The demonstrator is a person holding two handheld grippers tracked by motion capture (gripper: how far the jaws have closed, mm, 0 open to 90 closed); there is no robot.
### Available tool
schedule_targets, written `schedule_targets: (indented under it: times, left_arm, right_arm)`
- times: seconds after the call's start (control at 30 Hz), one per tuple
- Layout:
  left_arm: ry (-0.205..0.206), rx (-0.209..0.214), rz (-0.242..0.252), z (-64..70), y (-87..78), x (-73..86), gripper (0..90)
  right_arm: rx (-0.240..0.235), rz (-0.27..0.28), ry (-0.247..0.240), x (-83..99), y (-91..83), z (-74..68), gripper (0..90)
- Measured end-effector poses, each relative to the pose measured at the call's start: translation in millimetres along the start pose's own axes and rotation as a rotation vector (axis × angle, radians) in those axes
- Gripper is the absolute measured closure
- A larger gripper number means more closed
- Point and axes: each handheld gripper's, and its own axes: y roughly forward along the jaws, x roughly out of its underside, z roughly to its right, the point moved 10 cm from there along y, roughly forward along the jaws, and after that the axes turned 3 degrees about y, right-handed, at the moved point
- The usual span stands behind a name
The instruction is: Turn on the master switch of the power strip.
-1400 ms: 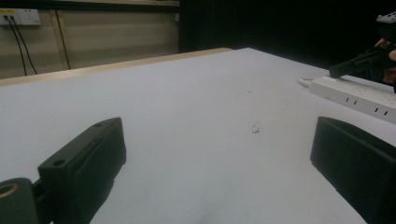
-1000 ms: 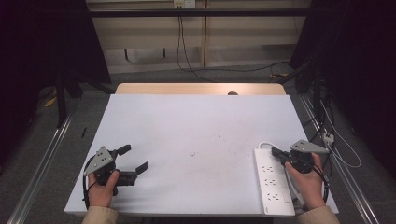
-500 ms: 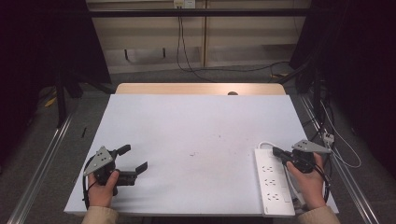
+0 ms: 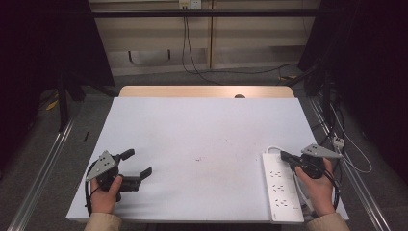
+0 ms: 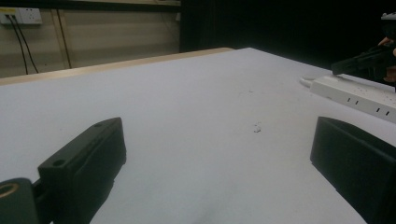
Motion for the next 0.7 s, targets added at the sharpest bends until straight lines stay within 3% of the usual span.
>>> schedule_targets:
  times: [0.4, 0.7]
  left_arm:
    - [0.001, 0.0, 0.0, -0.3, -0.4, 0.0, 3.2]
    - [-0.002, -0.004, 0.003, -0.6, -1.9, -0.4, 3.2]
  right_arm:
    - [-0.016, 0.048, 0.061, -8.0, -3.6, -1.0, 76.8]
    - [-0.012, 0.052, 0.079, -9.9, -3.8, -0.6, 60.4]
